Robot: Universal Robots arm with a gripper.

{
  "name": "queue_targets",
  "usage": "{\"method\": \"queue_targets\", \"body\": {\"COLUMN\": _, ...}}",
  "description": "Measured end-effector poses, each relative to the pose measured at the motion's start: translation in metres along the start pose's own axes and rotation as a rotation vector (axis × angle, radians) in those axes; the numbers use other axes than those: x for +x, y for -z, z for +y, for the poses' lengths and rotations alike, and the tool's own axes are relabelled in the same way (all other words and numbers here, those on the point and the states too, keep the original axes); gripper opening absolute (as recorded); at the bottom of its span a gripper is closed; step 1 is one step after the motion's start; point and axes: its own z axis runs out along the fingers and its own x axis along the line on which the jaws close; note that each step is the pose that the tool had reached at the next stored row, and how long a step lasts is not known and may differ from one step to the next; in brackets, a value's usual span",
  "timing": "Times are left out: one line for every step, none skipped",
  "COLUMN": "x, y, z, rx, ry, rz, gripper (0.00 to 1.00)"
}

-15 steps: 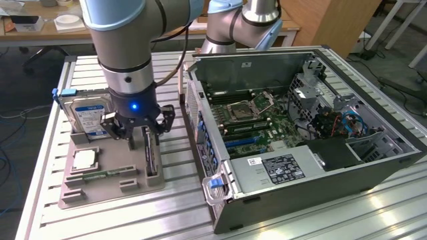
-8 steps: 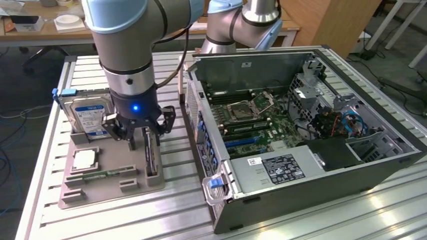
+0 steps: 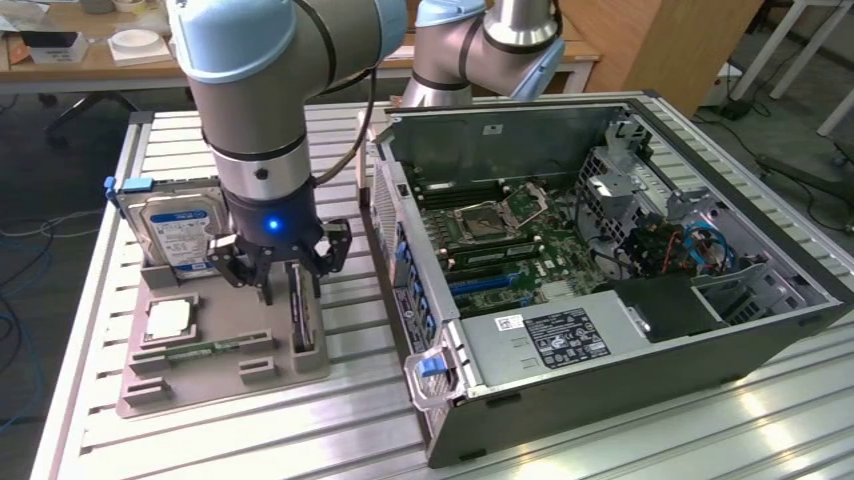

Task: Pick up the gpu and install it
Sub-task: 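Pick up the gpu and move the gpu toward the slot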

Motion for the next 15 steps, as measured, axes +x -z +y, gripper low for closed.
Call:
{"method": "queue_targets", "body": {"x": 0.0, "y": -0.0015, "z": 0.0, "rx": 0.0, "ry": 0.0, "rz": 0.0, "gripper": 0.59}}
{"method": "queue_targets", "body": {"x": 0.0001, "y": -0.0018, "z": 0.0, "rx": 0.0, "ry": 0.0, "rz": 0.0001, "gripper": 0.59}}
{"method": "queue_targets", "body": {"x": 0.0001, "y": -0.0017, "z": 0.0, "rx": 0.0, "ry": 0.0, "rz": 0.0001, "gripper": 0.59}}
{"method": "queue_targets", "body": {"x": 0.0001, "y": -0.0017, "z": 0.0, "rx": 0.0001, "ry": 0.0, "rz": 0.0001, "gripper": 0.59}}
{"method": "queue_targets", "body": {"x": 0.0001, "y": -0.0018, "z": 0.0, "rx": 0.0, "ry": 0.0, "rz": 0.0002, "gripper": 0.59}}
{"method": "queue_targets", "body": {"x": 0.0001, "y": -0.0018, "z": 0.0, "rx": 0.0, "ry": 0.0, "rz": 0.0002, "gripper": 0.59}}
{"method": "queue_targets", "body": {"x": 0.0, "y": -0.0018, "z": 0.0, "rx": 0.0, "ry": 0.0, "rz": 0.0001, "gripper": 0.59}}
{"method": "queue_targets", "body": {"x": 0.0, "y": -0.0018, "z": 0.0, "rx": 0.0, "ry": 0.0, "rz": 0.0001, "gripper": 0.59}}
{"method": "queue_targets", "body": {"x": 0.0, "y": -0.0018, "z": 0.0, "rx": 0.0, "ry": 0.0, "rz": 0.0001, "gripper": 0.59}}
{"method": "queue_targets", "body": {"x": 0.0, "y": -0.0018, "z": 0.0, "rx": 0.0, "ry": 0.0, "rz": 0.0001, "gripper": 0.59}}
{"method": "queue_targets", "body": {"x": 0.0, "y": -0.0018, "z": 0.0, "rx": 0.0, "ry": 0.0, "rz": 0.0001, "gripper": 0.57}}
{"method": "queue_targets", "body": {"x": 0.0, "y": -0.0019, "z": 0.0, "rx": -0.0001, "ry": 0.0, "rz": 0.0001, "gripper": 0.57}}
{"method": "queue_targets", "body": {"x": -0.0001, "y": -0.0019, "z": 0.0001, "rx": -0.0001, "ry": 0.0, "rz": 0.0, "gripper": 0.51}}
{"method": "queue_targets", "body": {"x": -0.0004, "y": -0.002, "z": 0.0001, "rx": -0.0001, "ry": 0.0, "rz": 0.0, "gripper": 0.51}}
{"method": "queue_targets", "body": {"x": -0.0005, "y": -0.002, "z": 0.0001, "rx": -0.0001, "ry": 0.0, "rz": 0.0, "gripper": 0.49}}
